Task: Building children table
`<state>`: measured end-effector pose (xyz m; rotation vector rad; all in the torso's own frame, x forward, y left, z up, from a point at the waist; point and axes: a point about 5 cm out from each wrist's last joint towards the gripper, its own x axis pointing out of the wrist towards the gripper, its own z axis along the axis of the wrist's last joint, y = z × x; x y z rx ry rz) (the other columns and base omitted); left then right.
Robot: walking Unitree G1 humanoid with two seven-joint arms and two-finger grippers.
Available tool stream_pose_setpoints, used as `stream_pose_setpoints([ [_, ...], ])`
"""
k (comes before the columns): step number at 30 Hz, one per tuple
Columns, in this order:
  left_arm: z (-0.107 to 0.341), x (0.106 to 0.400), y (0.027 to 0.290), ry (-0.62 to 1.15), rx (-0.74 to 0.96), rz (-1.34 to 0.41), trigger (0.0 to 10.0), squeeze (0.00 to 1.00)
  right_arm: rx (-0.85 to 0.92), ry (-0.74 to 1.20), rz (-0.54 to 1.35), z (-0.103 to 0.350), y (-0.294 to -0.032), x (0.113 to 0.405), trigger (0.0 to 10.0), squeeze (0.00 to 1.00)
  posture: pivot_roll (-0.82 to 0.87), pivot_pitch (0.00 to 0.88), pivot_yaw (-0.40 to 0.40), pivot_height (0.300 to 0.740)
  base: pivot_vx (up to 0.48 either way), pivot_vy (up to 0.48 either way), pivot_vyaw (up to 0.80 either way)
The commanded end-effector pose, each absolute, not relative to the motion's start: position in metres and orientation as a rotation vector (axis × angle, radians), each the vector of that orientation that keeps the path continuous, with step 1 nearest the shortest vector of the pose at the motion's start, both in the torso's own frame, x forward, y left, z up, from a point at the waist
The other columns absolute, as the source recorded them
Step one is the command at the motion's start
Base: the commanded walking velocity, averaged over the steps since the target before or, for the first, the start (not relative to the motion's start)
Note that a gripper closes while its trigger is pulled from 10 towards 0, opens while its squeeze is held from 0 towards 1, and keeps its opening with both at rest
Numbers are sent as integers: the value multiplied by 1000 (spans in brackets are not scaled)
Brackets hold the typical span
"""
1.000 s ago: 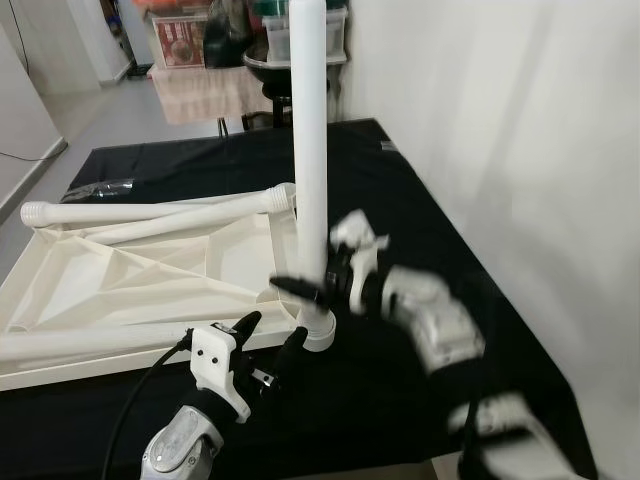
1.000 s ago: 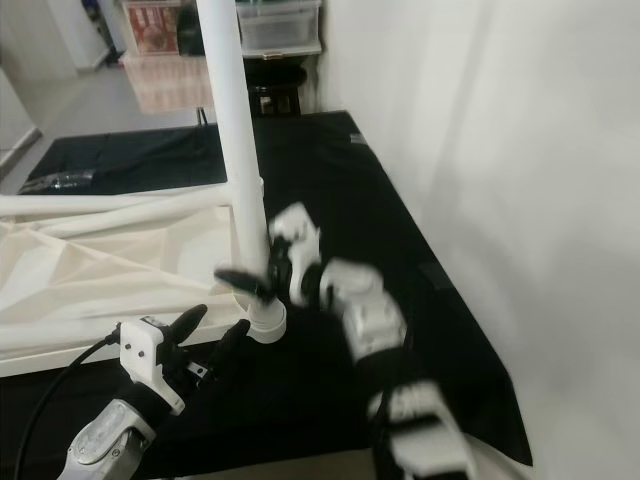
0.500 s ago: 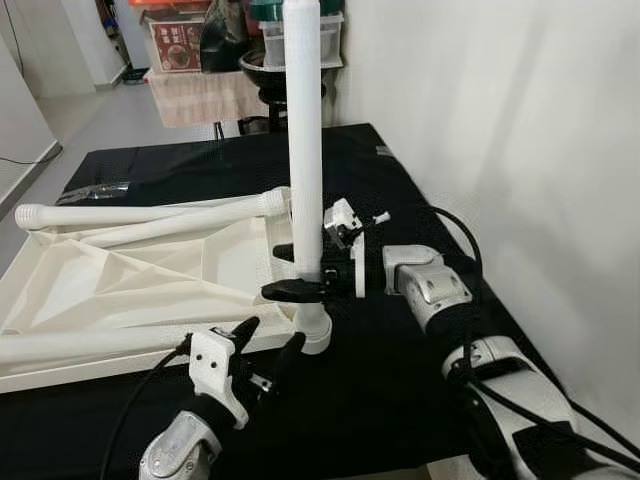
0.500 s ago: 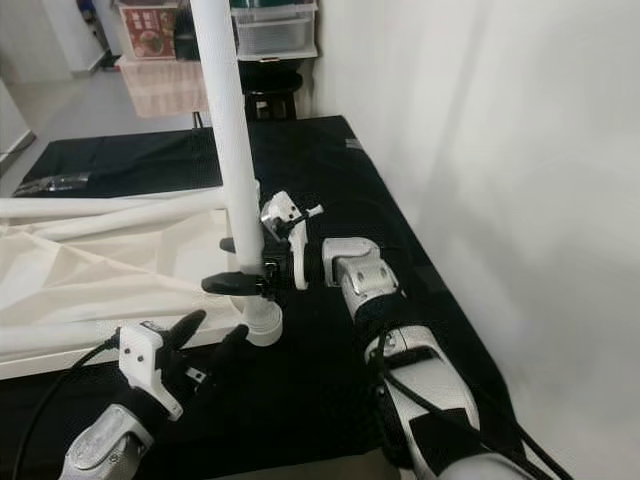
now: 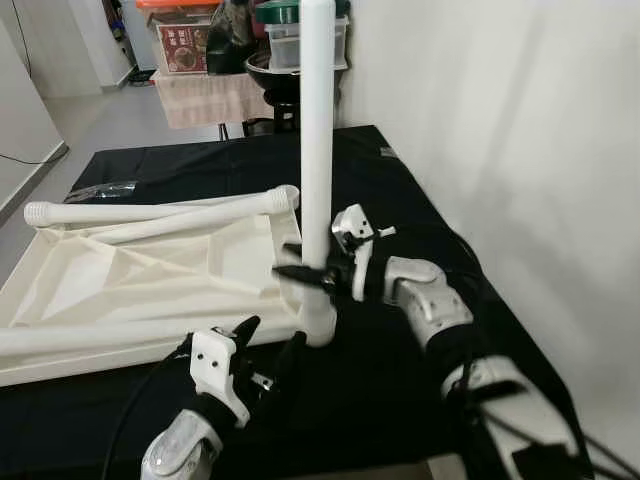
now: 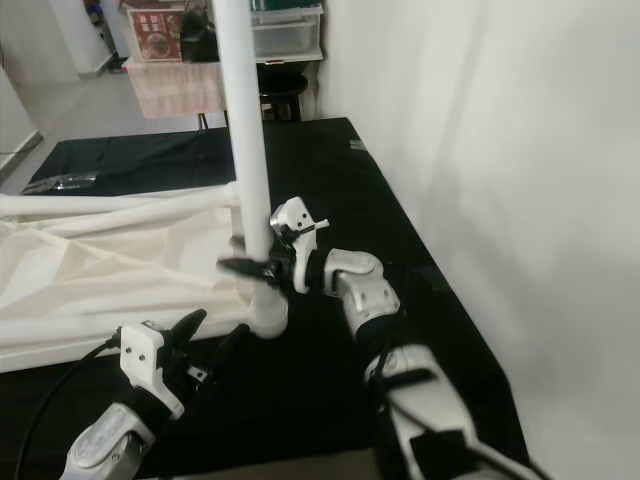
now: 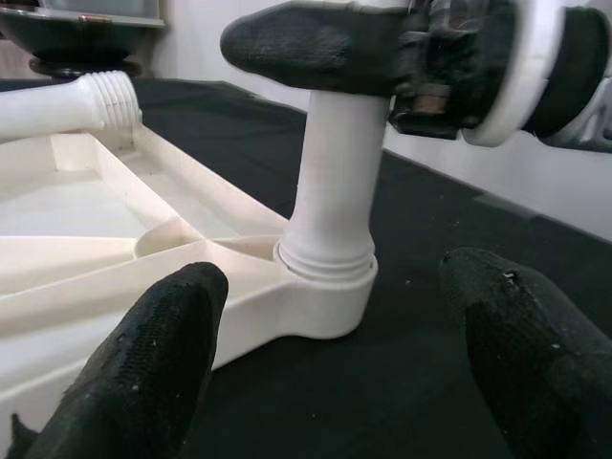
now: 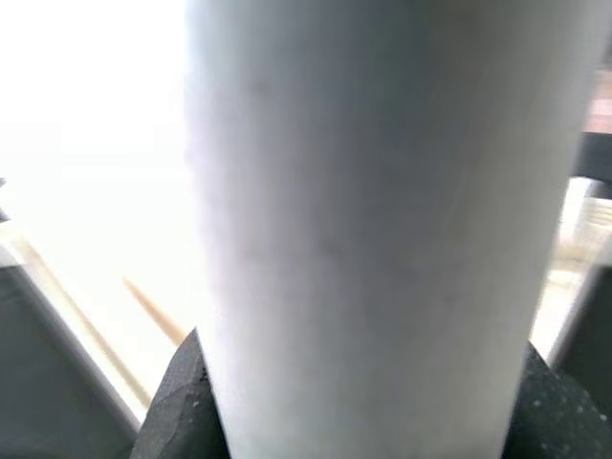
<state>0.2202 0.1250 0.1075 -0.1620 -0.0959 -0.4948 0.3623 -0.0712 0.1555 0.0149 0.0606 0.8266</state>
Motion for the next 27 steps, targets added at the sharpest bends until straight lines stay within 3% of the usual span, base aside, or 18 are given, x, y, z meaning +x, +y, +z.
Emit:
stream_pose_setpoints([
  [1, 107, 219, 127, -95, -158, -483, 10000, 0, 10, 201, 590, 126, -87, 356, 0, 0, 3, 0, -17, 740, 0, 0, 0],
  [3, 107, 220, 129, -94, -155, -484, 10000, 0, 17, 220, 568, 110, -78, 322, 0, 0, -26, 0, 5, 740, 0, 0, 0],
  [12, 107, 220, 130, -93, -155, -484, 10000, 0, -10, 247, 585, 112, -78, 324, 0, 0, -1, 0, -7, 740, 0, 0, 0],
  [13, 107, 220, 130, -94, -154, -482, 10000, 0, -14, 260, 588, 111, -76, 325, 10000, 0, -1, 0, -7, 740, 0, 0, 0],
  [14, 107, 220, 130, -94, -154, -481, 10000, 0, -1, 247, 638, 114, -73, 326, 10000, 231, 2, 0, -8, 740, 0, 0, 0],
  [15, 107, 220, 130, -94, -154, -481, 10000, 0, -1, 247, 638, 114, -73, 326, 10000, 231, 2, 0, -8, 740, 0, 0, 0],
  [16, 107, 220, 130, -93, -155, -482, 10000, 0, 21, 206, 747, 128, -65, 328, 10000, 1000, 2, 0, -8, 740, 0, 0, 0],
  [20, 107, 220, 129, -92, -157, -484, 10000, 0, 27, 142, 872, 147, -59, 331, 10000, 1000, 2, 0, -8, 740, 0, 0, 0],
  [21, 107, 220, 129, -91, -158, -486, 10000, 0, 21, 98, 1002, 159, -56, 331, 10000, 1000, 11, 0, -5, 740, 0, 0, 0],
  [22, 107, 220, 129, -91, -158, -486, 10000, 0, -7, 78, 1124, 165, -55, 330, 10000, 635, 11, 0, -5, 740, 0, 0, 0],
  [26, 107, 221, 129, -90, -158, -486, 10000, 0, -43, 67, 1249, 169, -56, 330, 10000, 635, 14, 0, -6, 740, 0, 0, 0],
  [27, 107, 221, 129, -91, -157, -486, 10000, 0, -61, 61, 1311, 170, -57, 330, 10000, 0, 14, 0, -6, 740, 0, 0, 0],
])
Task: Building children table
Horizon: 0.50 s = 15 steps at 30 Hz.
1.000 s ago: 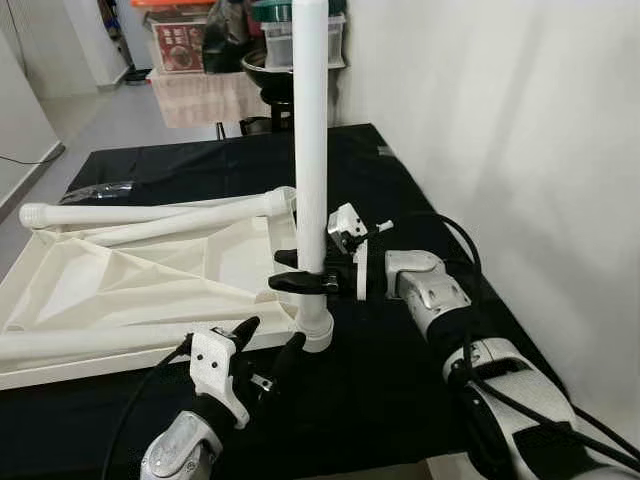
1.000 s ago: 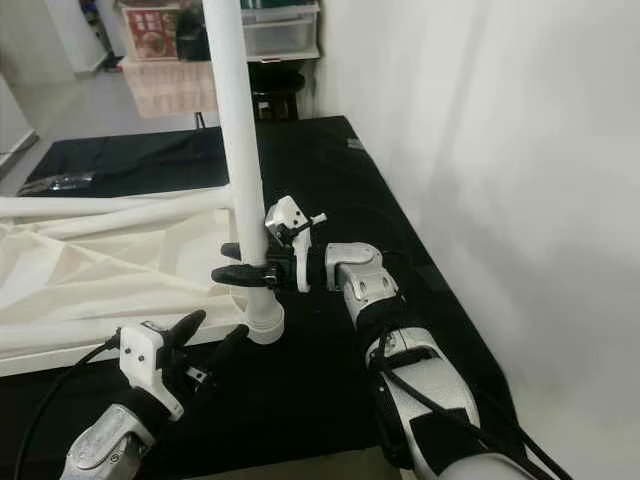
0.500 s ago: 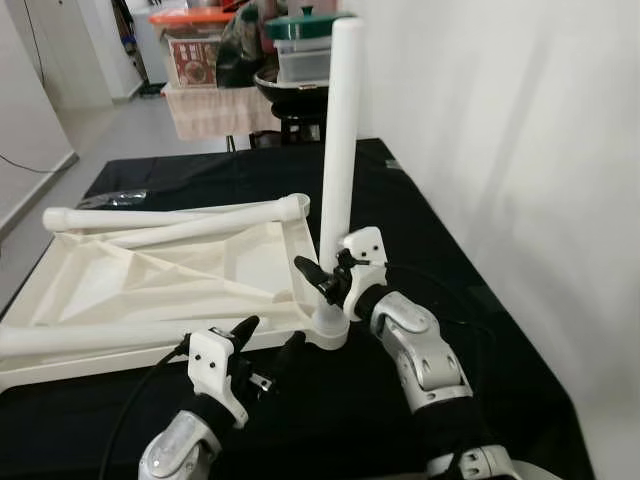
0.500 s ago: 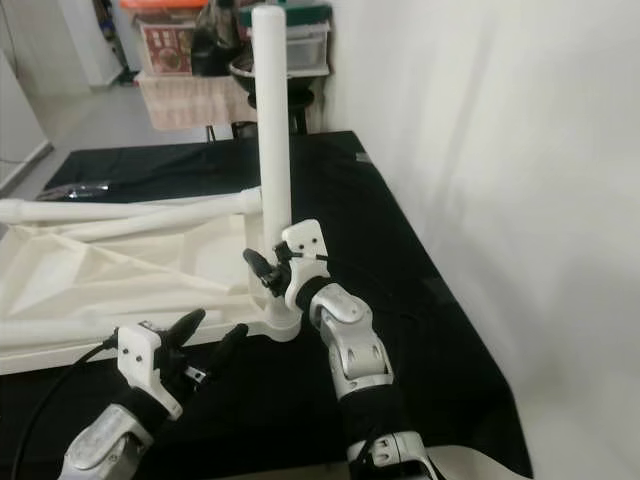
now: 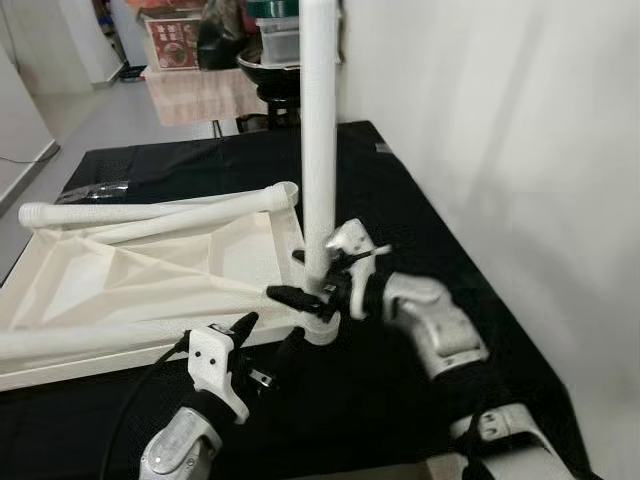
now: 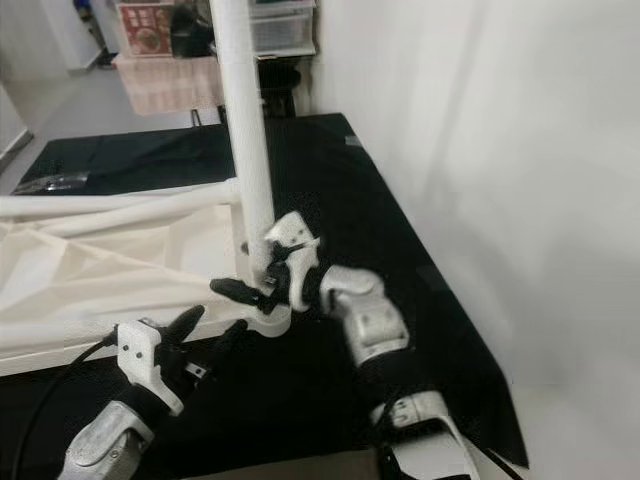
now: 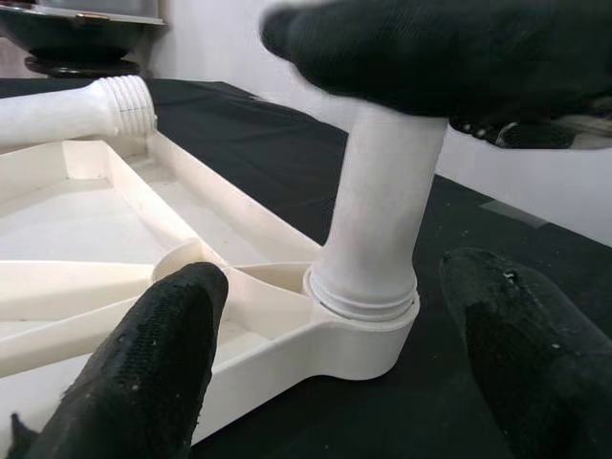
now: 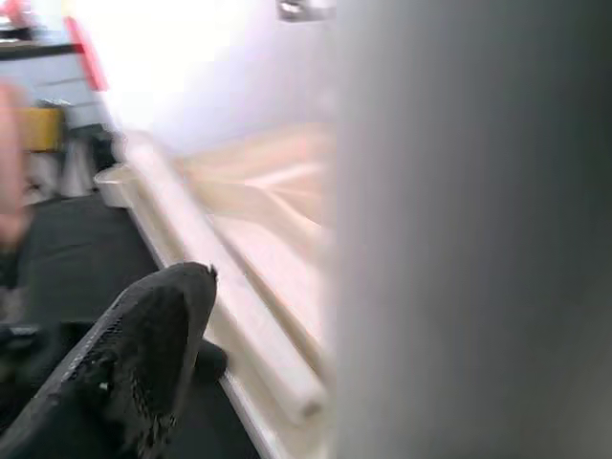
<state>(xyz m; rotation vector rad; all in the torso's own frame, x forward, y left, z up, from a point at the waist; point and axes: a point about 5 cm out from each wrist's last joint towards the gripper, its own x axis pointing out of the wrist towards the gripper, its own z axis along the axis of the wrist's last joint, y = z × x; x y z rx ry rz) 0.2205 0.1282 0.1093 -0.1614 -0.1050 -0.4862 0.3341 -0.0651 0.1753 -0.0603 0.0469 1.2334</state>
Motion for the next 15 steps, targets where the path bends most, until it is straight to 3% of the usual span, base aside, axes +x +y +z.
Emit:
stream_pose_setpoints([
  [1, 107, 221, 129, -90, -157, -485, 10000, 0, -64, 76, 1382, 171, -57, 332, 10000, 0, 22, 0, -8, 740, 0, 0, 0],
  [8, 106, 222, 128, -89, -155, -484, 10000, 0, -40, 177, 1480, 169, -55, 348, 10000, 0, 39, 0, -10, 740, 0, 0, 0],
  [9, 106, 222, 128, -89, -154, -484, 10000, 0, -32, 182, 1481, 169, -55, 349, 1529, 0, 43, 0, -11, 740, 0, 0, 0],
  [12, 106, 222, 128, -88, -154, -484, 10000, 0, -28, 192, 1492, 168, -55, 349, 1529, 0, 44, 0, -11, 740, 0, 0, 0],
  [13, 106, 221, 127, -88, -154, -484, 10000, 0, -27, 201, 1500, 168, -56, 350, 0, 0, 49, 0, -12, 740, 0, 0, 0],
  [15, 106, 221, 127, -87, -155, -484, 10000, 0, -24, 212, 1489, 166, -58, 351, 0, 0, 49, 0, -13, 740, 0, 0, 0],
])
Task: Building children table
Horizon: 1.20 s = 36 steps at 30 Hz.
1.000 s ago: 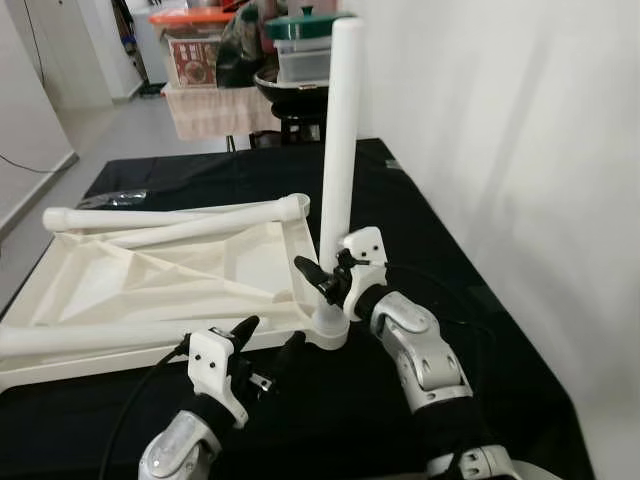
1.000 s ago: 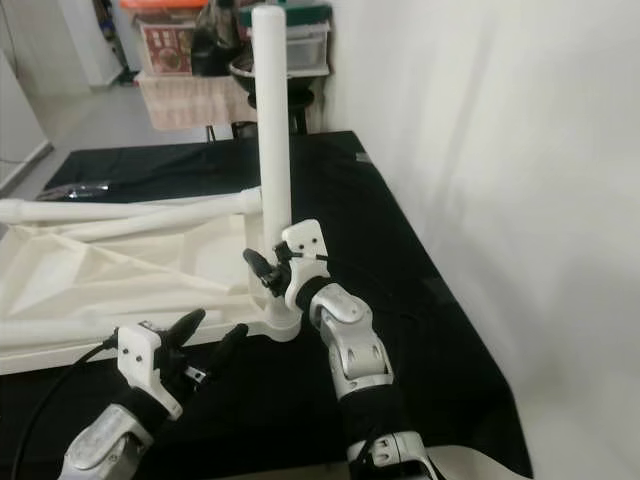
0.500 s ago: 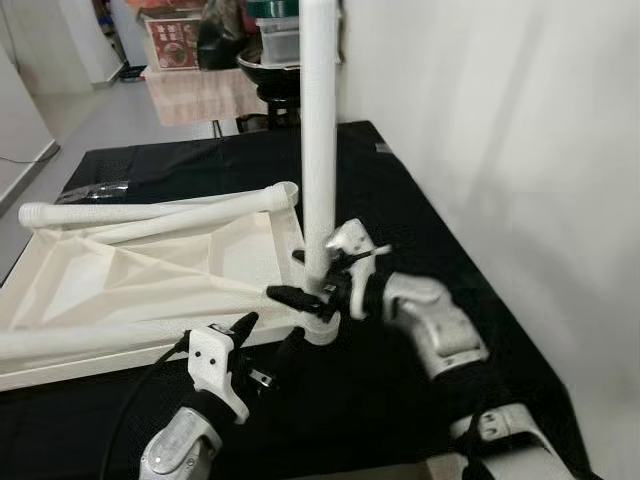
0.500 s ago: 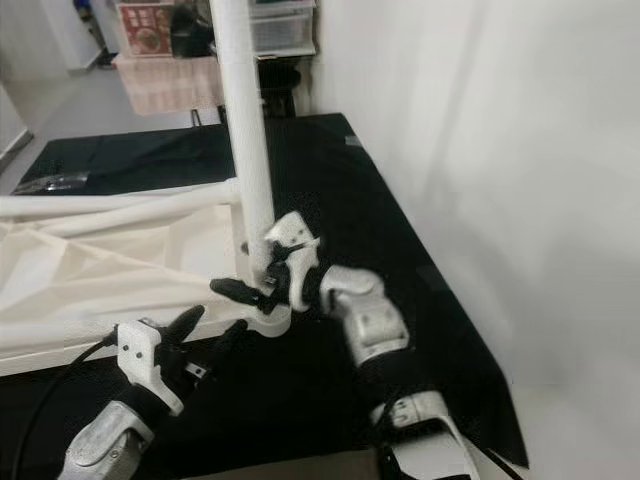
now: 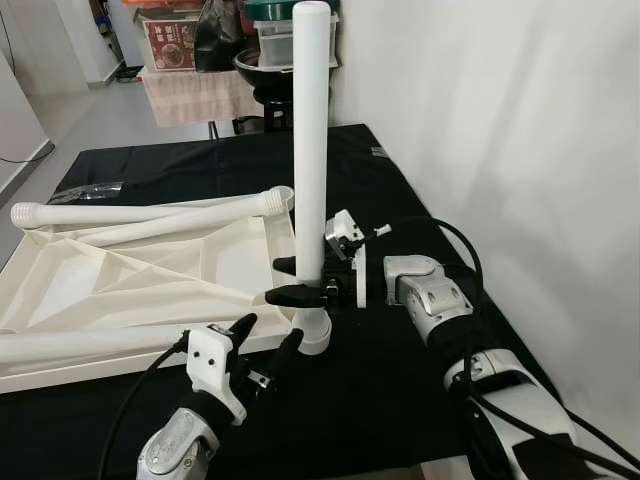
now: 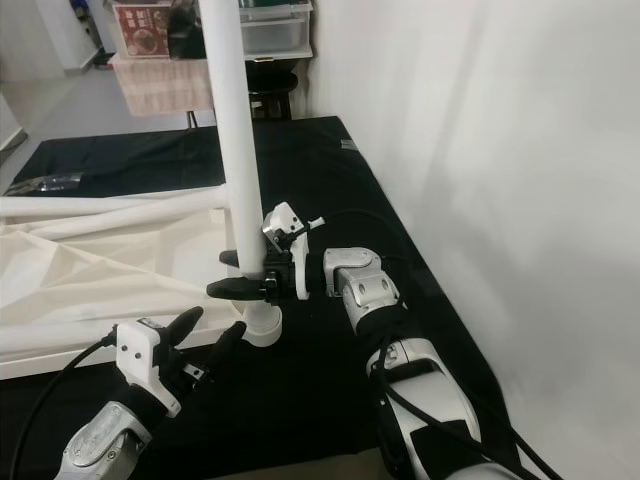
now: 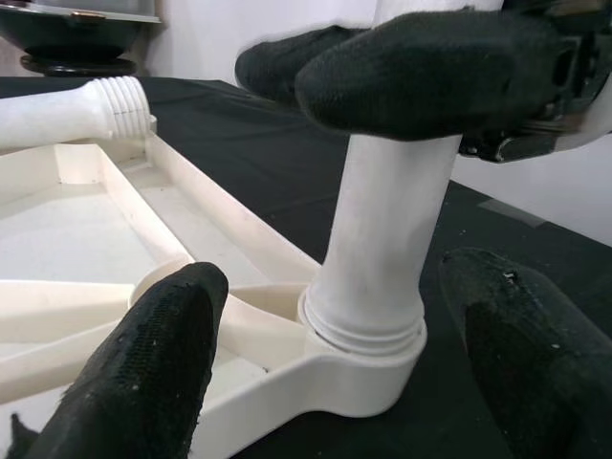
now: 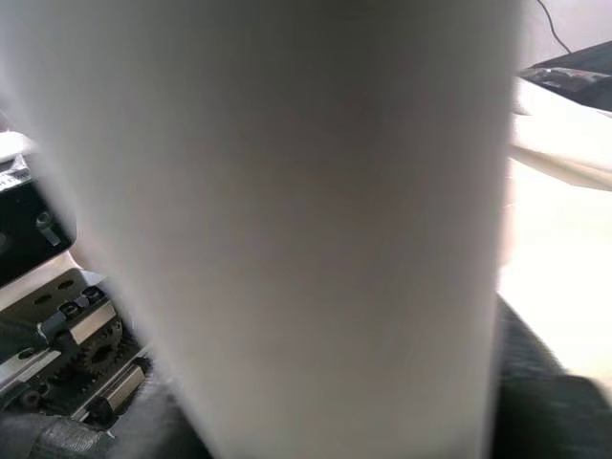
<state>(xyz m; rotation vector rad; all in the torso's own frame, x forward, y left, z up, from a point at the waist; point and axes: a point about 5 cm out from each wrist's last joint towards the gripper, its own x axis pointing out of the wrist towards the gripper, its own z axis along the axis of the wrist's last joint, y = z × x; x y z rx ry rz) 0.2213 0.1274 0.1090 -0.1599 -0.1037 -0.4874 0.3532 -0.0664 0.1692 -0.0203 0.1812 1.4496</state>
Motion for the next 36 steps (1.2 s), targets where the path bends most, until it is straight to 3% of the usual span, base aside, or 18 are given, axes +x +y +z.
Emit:
stream_pose_setpoints([
  [1, 106, 221, 127, -87, -155, -484, 10000, 0, -24, 212, 1489, 166, -58, 351, 0, 0, 49, 0, -13, 740, 0, 0, 0],
  [8, 105, 219, 125, -88, -156, -484, 10000, 0, -32, 236, 1344, 145, -75, 351, 0, 0, 44, 0, -19, 740, 0, 0, 0],
  [9, 105, 218, 125, -89, -156, -485, 10000, 0, -95, 300, 1163, 124, -80, 351, 0, 0, 47, 0, -31, 740, 0, 0, 0],
  [10, 106, 216, 126, -89, -156, -485, 10000, 0, -64, 308, 750, 109, -83, 355, 0, 0, 34, 0, -25, 740, 0, 0, 0],
  [11, 106, 216, 126, -89, -156, -485, 10000, 0, -64, 308, 750, 109, -83, 355, 0, 0, 34, 0, -25, 740, 0, 0, 0],
  [12, 106, 215, 127, -89, -156, -484, 10000, 0, 21, 392, 543, 90, -83, 336, 0, 0, 34, 0, -25, 740, 0, 0, 0],
  [13, 105, 215, 129, -85, -156, -486, 10000, 0, -17, 400, 494, 87, -81, 314, 0, 0, 18, 0, -9, 740, 0, 0, 0],
  [15, 105, 215, 130, -82, -155, -487, 10000, 0, -44, 392, 504, 88, -77, 299, 0, 0, 18, 0, -9, 740, 0, 0, 0],
  [17, 104, 215, 130, -79, -153, -490, 10000, 0, -63, 353, 555, 95, -76, 301, 0, 0, -3, 0, 12, 740, 0, 0, 0],
  [18, 104, 216, 131, -72, -157, -498, 10000, 0, -59, 355, 551, 97, -83, 316, 0, 0, 8, 0, 16, 740, 0, 0, 0],
  [26, 104, 215, 132, -68, -150, -499, 10000, 0, -92, 370, 570, 94, -81, 317, 0, 0, 22, 0, 14, 740, 0, 0, 0],
  [27, 104, 214, 133, -70, -147, -495, 10000, 0, -108, 370, 562, 96, -78, 316, 10000, 0, 27, 0, 12, 740, 0, 0, 0],
  [28, 105, 214, 133, -71, -145, -491, 10000, 0, -98, 360, 567, 100, -76, 316, 10000, 267, 29, 0, 14, 740, 0, 0, 0],
  [29, 105, 214, 133, -71, -145, -491, 10000, 0, -62, 329, 600, 108, -73, 321, 10000, 1000, 31, 0, 15, 740, 0, 0, 0],
  [32, 105, 214, 133, -71, -146, -491, 10000, 0, -5, 271, 659, 123, -69, 327, 10000, 1000, 31, 0, 15, 740, 0, 0, 0],
  [36, 105, 214, 132, -71, -149, -494, 10000, 0, 47, 124, 878, 153, -63, 339, 10000, 1000, 33, 0, 16, 740, 0, 0, 0],
])
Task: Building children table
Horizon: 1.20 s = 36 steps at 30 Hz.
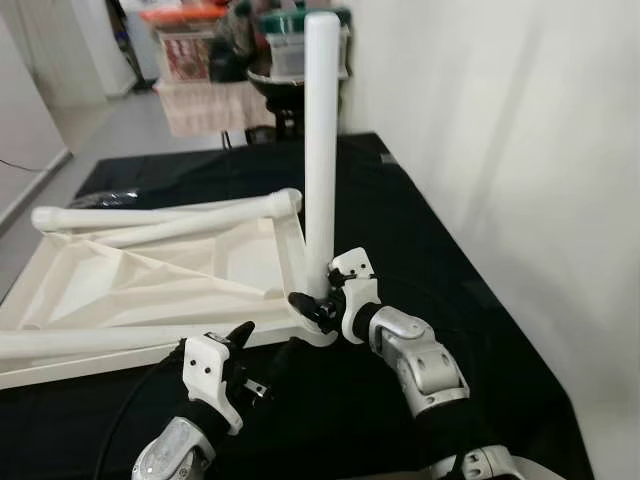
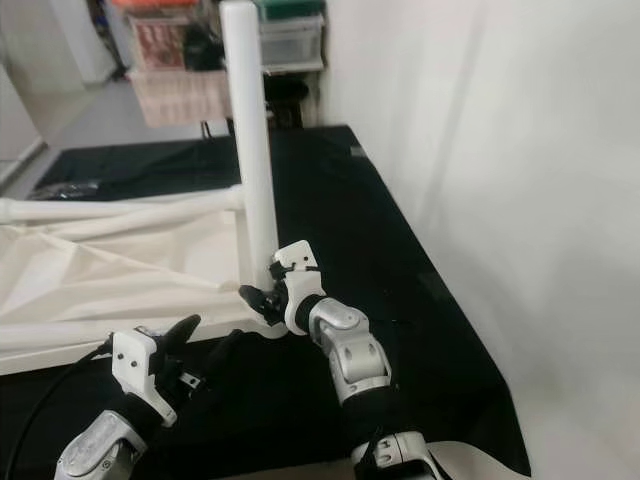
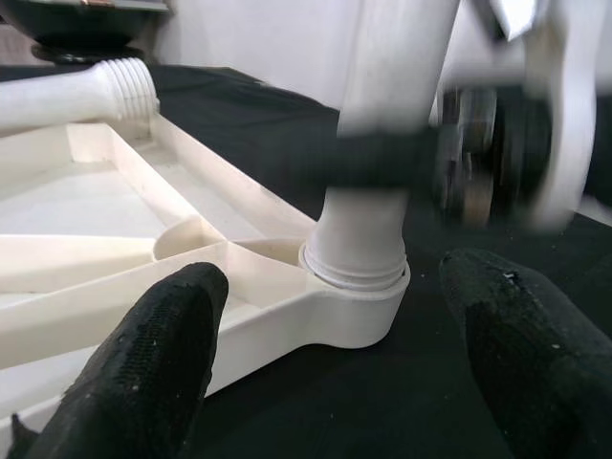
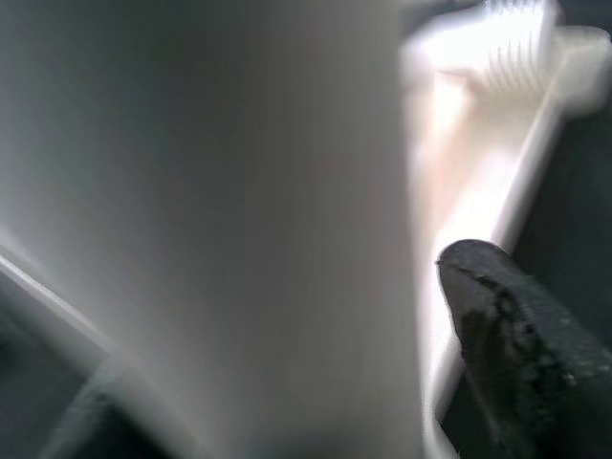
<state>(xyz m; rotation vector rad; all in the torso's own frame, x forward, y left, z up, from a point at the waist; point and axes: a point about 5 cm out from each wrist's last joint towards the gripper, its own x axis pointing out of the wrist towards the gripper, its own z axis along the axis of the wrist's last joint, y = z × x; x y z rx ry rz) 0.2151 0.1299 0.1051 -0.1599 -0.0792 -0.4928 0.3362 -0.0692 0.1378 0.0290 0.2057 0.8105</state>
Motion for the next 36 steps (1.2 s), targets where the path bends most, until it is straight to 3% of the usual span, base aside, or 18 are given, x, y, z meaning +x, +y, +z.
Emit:
stream_pose_setpoints([
  [1, 105, 215, 132, -71, -149, -494, 10000, 0, 13, 82, 919, 161, -64, 345, 10000, 447, 38, 0, 11, 740, 0, 0, 0],
  [2, 105, 215, 132, -72, -150, -494, 10000, 0, 4, 65, 969, 165, -63, 348, 10000, 24, 38, 0, 11, 740, 0, 0, 0],
  [5, 106, 216, 131, -74, -150, -492, 10000, 0, -8, 55, 1026, 168, -60, 350, 10000, 0, 42, 0, 7, 740, 0, 0, 0],
  [6, 106, 217, 130, -76, -149, -490, 10000, 0, -35, 63, 1165, 168, -54, 348, 10000, 0, 47, 0, 3, 740, 0, 0, 0],
  [9, 106, 218, 129, -78, -149, -489, 10000, 0, -69, 102, 1279, 162, -52, 346, 10000, 0, 46, 0, 1, 740, 0, 0, 0],
  [15, 106, 218, 128, -80, -152, -489, 10000, 0, -62, 116, 1302, 163, -51, 352, 10000, 0, 46, 0, 0, 740, 0, 0, 0],
  [16, 106, 219, 127, -80, -154, -490, 10000, 0, -45, 111, 1297, 165, -50, 355, 2980, 0, 49, 0, -2, 740, 0, 0, 0],
  [17, 106, 219, 127, -80, -154, -490, 10000, 0, -45, 111, 1297, 165, -50, 355, 2980, 0, 49, 0, -2, 740, 0, 0, 0],
  [18, 106, 219, 126, -81, -155, -490, 10000, 0, -34, 110, 1305, 167, -50, 358, 0, 0, 53, 0, -6, 740, 0, 0, 0],
  [28, 107, 218, 125, -86, -159, -487, 10000, 0, -49, 121, 1273, 157, -57, 358, 0, 0, 47, 0, -12, 740, 0, 0, 0],
  [29, 107, 217, 125, -88, -160, -486, 10000, 0, -70, 158, 1149, 143, -60, 356, 0, 0, 36, 0, -18, 740, 0, 0, 0],
  [31, 107, 217, 125, -88, -160, -486, 10000, 0, -70, 158, 1149, 143, -60, 356, 0, 0, 36, 0, -18, 740, 0, 0, 0],
  [32, 108, 216, 126, -90, -160, -485, 10000, 0, -61, 171, 732, 129, -67, 359, 0, 0, 23, 0, -13, 740, 0, 0, 0],
  [34, 108, 216, 126, -90, -160, -485, 10000, 0, -61, 171, 732, 129, -67, 359, 0, 0, 23, 0, -13, 740, 0, 0, 0],
  [36, 109, 217, 129, -89, -159, -484, 10000, 0, -79, 189, 542, 111, -59, 327, 0, 0, -19, 0, 20, 740, 0, 0, 0],
])
